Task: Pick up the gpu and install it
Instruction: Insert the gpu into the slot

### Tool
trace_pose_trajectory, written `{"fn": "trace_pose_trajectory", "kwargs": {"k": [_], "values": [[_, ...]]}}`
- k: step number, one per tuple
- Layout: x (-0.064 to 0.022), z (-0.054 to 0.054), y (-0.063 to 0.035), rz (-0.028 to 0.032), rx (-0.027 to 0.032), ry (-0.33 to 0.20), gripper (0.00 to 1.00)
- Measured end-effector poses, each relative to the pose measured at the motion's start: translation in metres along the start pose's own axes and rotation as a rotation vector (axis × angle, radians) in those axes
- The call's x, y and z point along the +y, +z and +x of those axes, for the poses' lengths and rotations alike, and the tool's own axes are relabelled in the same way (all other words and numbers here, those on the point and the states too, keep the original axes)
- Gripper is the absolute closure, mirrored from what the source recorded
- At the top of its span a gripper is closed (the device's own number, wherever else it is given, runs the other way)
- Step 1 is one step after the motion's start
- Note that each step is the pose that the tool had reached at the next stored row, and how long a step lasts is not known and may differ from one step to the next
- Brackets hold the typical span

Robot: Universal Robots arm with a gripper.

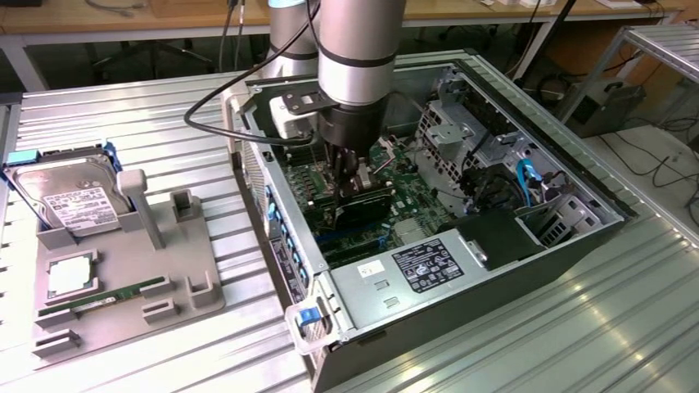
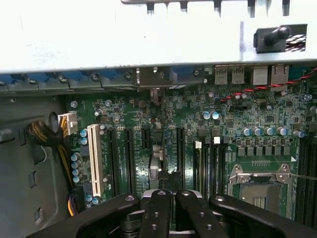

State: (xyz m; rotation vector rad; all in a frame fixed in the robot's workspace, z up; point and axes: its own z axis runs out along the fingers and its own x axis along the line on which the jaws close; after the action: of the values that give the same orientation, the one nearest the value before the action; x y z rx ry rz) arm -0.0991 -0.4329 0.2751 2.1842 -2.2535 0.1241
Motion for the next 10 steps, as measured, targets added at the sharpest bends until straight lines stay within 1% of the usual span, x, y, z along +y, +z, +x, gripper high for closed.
{"fn": "trace_pose_trajectory", "kwargs": {"k": [6,10], "values": [[0.0003,0.0000,0.0023,0.0007,0.0007,0.000,0.89],[0.0002,0.0026,0.0030,0.0007,0.0008,0.000,0.89]]}}
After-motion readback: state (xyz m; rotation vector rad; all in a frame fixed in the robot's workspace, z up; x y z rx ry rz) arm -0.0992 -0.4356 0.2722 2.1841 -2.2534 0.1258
